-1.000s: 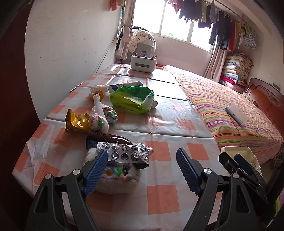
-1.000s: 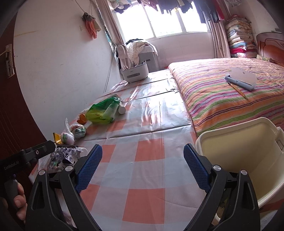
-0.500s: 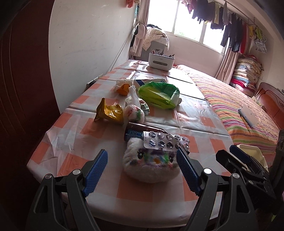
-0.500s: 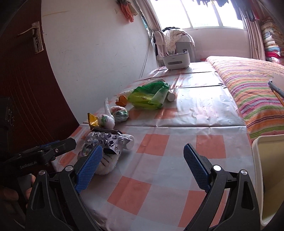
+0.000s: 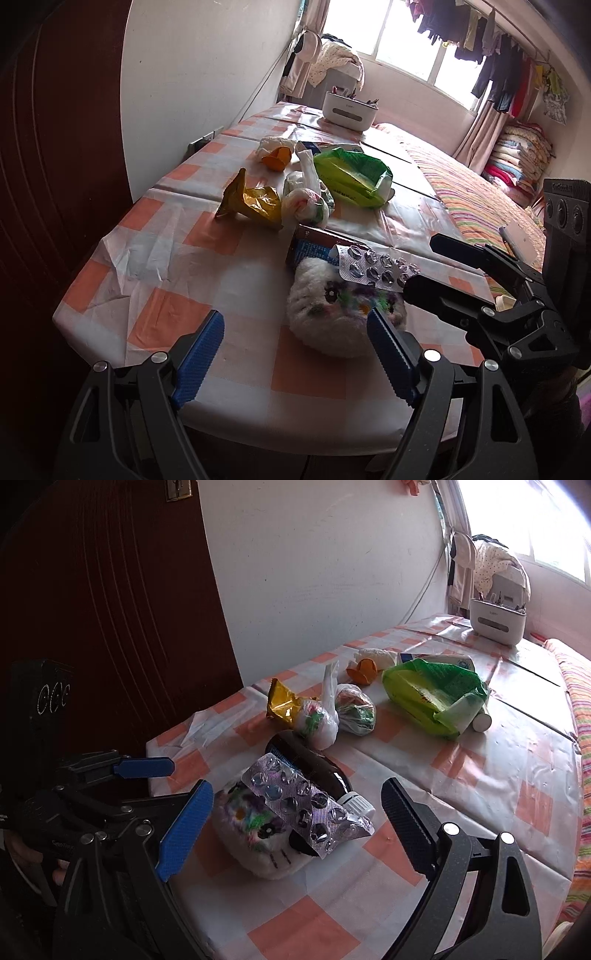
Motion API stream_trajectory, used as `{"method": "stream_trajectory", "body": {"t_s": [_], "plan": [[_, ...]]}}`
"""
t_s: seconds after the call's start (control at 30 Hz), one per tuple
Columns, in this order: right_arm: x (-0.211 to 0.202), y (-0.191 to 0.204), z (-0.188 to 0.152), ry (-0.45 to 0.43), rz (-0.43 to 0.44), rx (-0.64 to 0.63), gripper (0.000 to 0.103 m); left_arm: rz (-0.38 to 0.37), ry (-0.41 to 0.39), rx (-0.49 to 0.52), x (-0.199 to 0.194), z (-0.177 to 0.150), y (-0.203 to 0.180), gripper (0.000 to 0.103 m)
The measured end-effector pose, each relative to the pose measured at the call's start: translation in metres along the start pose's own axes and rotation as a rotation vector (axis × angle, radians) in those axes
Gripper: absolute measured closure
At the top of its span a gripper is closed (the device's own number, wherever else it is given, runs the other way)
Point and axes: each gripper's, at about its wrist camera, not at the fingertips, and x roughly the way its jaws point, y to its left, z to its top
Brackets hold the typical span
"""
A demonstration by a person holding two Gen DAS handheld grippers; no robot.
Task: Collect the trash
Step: 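Move both tools back to the table toward the pill blister packs, then grasp the pill blister packs with the right tool while the left tool grasps the white plush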
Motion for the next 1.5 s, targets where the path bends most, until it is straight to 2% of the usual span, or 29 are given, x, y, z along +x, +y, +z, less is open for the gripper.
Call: {"method": "stream_trajectory", "body": {"t_s": [0.07, 0.23, 0.33, 0.43, 0.53, 0.57, 0.77, 0.93, 1.1, 1.27, 1.5], "plan": [[0.007, 0.002, 0.002, 0.031, 0.007, -0.049, 0.014, 0.002, -0.001, -0.011, 0.0, 0.0, 0.003, 0.026], [0.029, 0.001, 0.008, 0.119, 0.067, -0.102, 0.038, -0.028, -0.003, -0.066, -0.003, 0.002, 0.014, 0.026], [0.043, -0.002, 0.007, 0.171, 0.077, -0.11, 0.04, -0.038, 0.013, -0.092, 0.0, 0.001, 0.019, 0.026], [0.044, -0.006, 0.007, 0.176, 0.105, -0.073, 0.047, -0.05, 0.037, -0.105, 0.006, 0.0, 0.02, 0.026], [0.044, -0.006, 0.006, 0.188, 0.102, -0.078, 0.05, -0.059, 0.058, -0.098, 0.011, -0.001, 0.017, 0.026], [0.043, -0.006, 0.005, 0.191, 0.108, -0.074, 0.056, -0.059, 0.064, -0.092, 0.013, -0.002, 0.015, 0.026], [0.033, -0.008, 0.002, 0.166, 0.104, -0.053, 0.07, -0.09, 0.095, -0.074, 0.021, -0.004, 0.004, 0.026], [0.019, -0.014, 0.003, 0.105, 0.081, -0.006, 0.071, -0.138, 0.139, -0.084, 0.033, -0.004, -0.006, 0.026], [0.005, -0.022, 0.003, 0.062, 0.098, 0.053, 0.071, -0.182, 0.168, -0.113, 0.045, 0.0, -0.018, 0.026], [0.002, -0.044, -0.003, 0.072, 0.157, 0.196, 0.072, -0.231, 0.175, -0.18, 0.055, 0.007, -0.023, 0.026], [0.001, -0.092, -0.026, 0.08, 0.37, 0.549, 0.071, -0.311, 0.177, -0.244, 0.064, 0.011, -0.031, 0.026]]}}
